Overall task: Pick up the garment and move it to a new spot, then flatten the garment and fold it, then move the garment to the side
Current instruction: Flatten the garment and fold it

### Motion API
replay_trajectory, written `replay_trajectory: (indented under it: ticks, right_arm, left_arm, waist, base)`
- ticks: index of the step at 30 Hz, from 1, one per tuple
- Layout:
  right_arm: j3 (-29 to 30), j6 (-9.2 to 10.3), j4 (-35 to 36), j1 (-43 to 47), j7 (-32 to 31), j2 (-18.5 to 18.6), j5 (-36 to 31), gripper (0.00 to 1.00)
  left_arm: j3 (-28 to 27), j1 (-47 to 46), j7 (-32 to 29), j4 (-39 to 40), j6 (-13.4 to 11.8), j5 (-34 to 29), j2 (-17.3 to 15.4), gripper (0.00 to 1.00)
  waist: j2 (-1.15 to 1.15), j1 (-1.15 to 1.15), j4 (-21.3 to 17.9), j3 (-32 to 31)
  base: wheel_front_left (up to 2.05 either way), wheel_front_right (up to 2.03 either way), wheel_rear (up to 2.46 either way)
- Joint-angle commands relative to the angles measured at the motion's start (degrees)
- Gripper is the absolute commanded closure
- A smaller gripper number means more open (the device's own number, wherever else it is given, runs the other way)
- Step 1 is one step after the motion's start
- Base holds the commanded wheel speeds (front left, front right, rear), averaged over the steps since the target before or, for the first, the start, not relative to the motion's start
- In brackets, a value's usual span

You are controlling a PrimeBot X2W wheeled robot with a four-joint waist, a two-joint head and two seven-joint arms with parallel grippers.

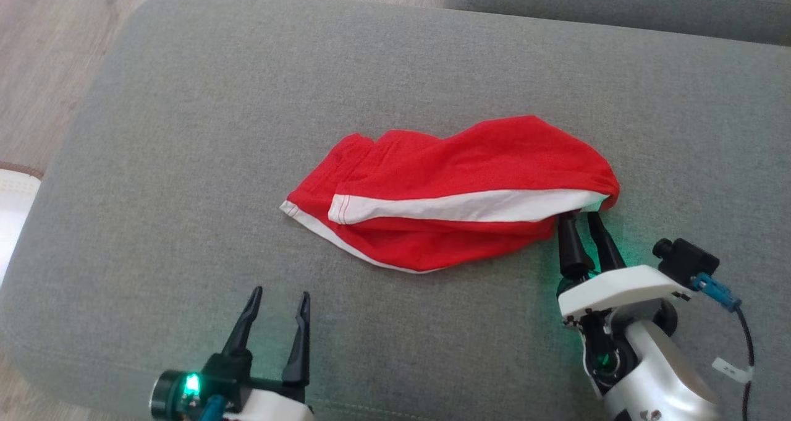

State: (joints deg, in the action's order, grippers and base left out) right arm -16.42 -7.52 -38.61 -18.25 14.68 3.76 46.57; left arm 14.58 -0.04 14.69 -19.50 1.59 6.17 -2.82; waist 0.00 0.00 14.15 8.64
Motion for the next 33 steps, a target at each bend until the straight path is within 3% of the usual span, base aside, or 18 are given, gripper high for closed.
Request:
replay_trajectory:
  ticks: [1, 23, 24, 25, 26, 27, 28, 33]
  right_arm:
    - [-1.6, 0.03, 1.6, -1.5, 0.3, -0.9, 0.5, 0.00]
    - [3.7, 0.03, 10.0, -0.5, 0.3, -0.9, 1.0, 0.00]
    - [3.8, 0.03, 10.2, -0.4, 0.3, -0.9, 0.8, 0.08]
    - [4.0, 0.03, 10.4, -0.2, 0.3, -0.9, 0.7, 0.28]
    - [4.2, 0.03, 10.4, -0.1, 0.3, -0.9, 0.6, 0.53]
    - [4.2, 0.03, 10.4, 0.0, 0.3, -0.9, 0.4, 0.88]
    - [4.2, 0.03, 10.3, 0.1, 0.3, -0.9, 0.3, 1.00]
    - [4.3, 0.03, 10.0, -0.3, 0.3, -0.9, 0.2, 1.00]
  left_arm:
    - [-1.4, -2.3, 0.3, 1.8, 0.1, 0.1, -0.1, 0.00]
    - [-0.6, -2.9, 0.3, -0.1, 0.0, 0.6, -0.1, 0.00]
    - [-0.5, -2.9, 0.3, -0.1, 0.0, 0.6, -0.1, 0.00]
    - [-0.5, -3.0, 0.3, -0.2, 0.0, 0.6, -0.1, 0.00]
    - [-0.5, -3.0, 0.3, -0.3, 0.0, 0.7, -0.1, 0.00]
    - [-0.5, -3.0, 0.3, -0.4, -0.1, 0.7, -0.1, 0.00]
    - [-0.5, -3.0, 0.3, -0.4, -0.1, 0.8, -0.1, 0.00]
    - [-0.7, -3.0, 0.3, -0.6, -0.3, 1.0, -0.1, 0.00]
  waist:
    - [0.00, 0.00, 0.0, 0.0]
    - [0.00, 0.00, -0.2, 1.2]
    - [0.00, 0.00, -0.2, 1.2]
    - [0.00, 0.00, -0.2, 1.2]
    - [0.00, 0.00, -0.2, 1.2]
    - [0.00, 0.00, -0.2, 1.1]
    - [0.00, 0.00, -0.2, 1.1]
    - [0.00, 0.00, -0.4, 1.1]
  base:
    - [0.00, 0.00, 0.00]
    - [0.00, 0.00, 0.00]
    - [0.00, 0.00, 0.00]
    - [0.00, 0.00, 0.00]
    - [0.00, 0.00, 0.00]
    - [0.00, 0.00, 0.00]
    - [0.00, 0.00, 0.00]
    - [0.00, 0.00, 0.00]
